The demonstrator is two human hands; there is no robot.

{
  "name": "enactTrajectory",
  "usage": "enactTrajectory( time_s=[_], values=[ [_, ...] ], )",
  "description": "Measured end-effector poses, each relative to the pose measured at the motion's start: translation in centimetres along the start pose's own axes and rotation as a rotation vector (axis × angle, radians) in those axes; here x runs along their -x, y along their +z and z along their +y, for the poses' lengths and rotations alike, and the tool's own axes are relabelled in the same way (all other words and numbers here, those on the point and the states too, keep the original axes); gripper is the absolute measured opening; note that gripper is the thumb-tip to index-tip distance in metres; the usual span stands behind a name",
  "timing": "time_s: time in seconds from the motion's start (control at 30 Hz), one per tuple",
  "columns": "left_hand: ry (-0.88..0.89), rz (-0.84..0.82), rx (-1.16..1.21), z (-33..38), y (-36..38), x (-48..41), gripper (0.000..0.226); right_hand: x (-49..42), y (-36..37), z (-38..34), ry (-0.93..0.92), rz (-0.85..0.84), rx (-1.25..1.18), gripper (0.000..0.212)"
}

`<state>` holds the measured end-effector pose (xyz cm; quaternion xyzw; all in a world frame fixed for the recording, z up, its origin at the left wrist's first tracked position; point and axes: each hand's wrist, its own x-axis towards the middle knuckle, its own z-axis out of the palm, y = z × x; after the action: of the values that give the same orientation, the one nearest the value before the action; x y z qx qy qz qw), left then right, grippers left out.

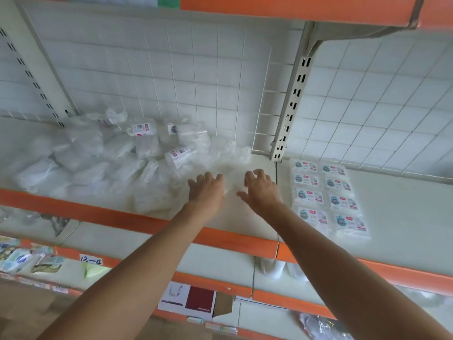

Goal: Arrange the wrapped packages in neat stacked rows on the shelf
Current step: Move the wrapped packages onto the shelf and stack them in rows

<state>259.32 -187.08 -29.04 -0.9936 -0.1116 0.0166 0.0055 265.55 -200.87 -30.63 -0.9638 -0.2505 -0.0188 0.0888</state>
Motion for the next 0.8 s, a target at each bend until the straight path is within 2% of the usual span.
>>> enactTrajectory(
  time_s=[0.17,0.33,0.8],
  values=[
    [0.088,0.115,0.114,-0.2,-0.1,-0.1,0.049,0.9,-0.4,-0.1,0.037,0.106,-0.069,0.037],
    [0.157,0.154,0.343,1.4,-1.0,-0.4,0.050,3.4,-2.0,2.2,0.119,0.212,-0.150,0.045],
    [0.443,0.208,0.496,15.5,-2.8,0.4,0.050,11.4,-7.2,15.1,0.346,0.279,-0.154,0.050]
  ],
)
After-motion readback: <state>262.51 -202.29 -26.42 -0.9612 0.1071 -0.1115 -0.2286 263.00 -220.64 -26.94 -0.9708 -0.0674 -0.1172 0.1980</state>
